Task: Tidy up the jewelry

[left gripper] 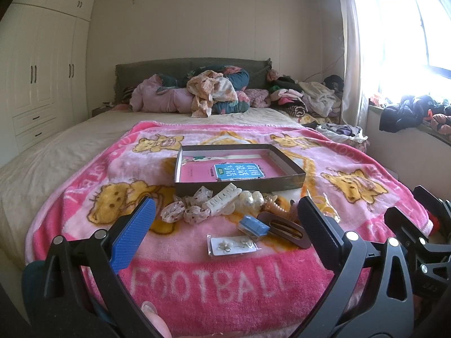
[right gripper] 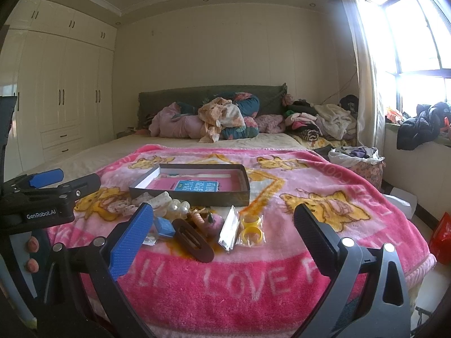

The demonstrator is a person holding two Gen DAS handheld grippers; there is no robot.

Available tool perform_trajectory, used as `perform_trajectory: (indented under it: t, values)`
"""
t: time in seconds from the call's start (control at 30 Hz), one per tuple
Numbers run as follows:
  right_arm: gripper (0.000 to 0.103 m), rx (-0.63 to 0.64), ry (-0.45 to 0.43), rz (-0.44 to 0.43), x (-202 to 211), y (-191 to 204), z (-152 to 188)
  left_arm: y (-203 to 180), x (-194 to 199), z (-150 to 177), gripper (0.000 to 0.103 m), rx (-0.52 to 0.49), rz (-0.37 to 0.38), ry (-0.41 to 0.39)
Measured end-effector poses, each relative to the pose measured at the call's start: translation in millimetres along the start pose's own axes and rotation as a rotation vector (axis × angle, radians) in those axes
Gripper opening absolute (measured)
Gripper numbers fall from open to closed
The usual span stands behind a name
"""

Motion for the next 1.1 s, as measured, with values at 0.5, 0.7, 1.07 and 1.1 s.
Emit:
perform_trajectory:
  t: [0.5, 0.7, 1.07, 1.1]
  values:
    - [0.097, 0.002, 0.0, -0.002, 2.2, -1.0, -2.8, -0.6, 0.6, -0.4, 0.093, -0.001, 0.001, -0.002]
    - [0.097, 0.006, -0.003, -0.003, -0.4, 4.6, -7.0, 0.4, 0.5, -0.1, 0.093, 0.001, 0.001, -0.003]
    - [0.097, 0.008, -0.004, -0.001, -0.2, 4.8, -6.2, 0.4, 0.6, 0.0, 0.093, -0.001, 0.001, -0.005]
    - [0.097, 0.008, -0.004, -0.001, -0.8, 4.9, -7.1, -0.2, 1.4, -0.3, 0.093, -0.001, 0.001, -0.006]
Point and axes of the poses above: each gripper's, at about its wrist camera, not at the fingertips, and x roughly against the way its jaws point, y to its left, z to its underside, the point moved 2 cm from there along -x, roughly the way its jaws point, and after that the axes turned 5 degrees about -y, right-handed, at the moved point
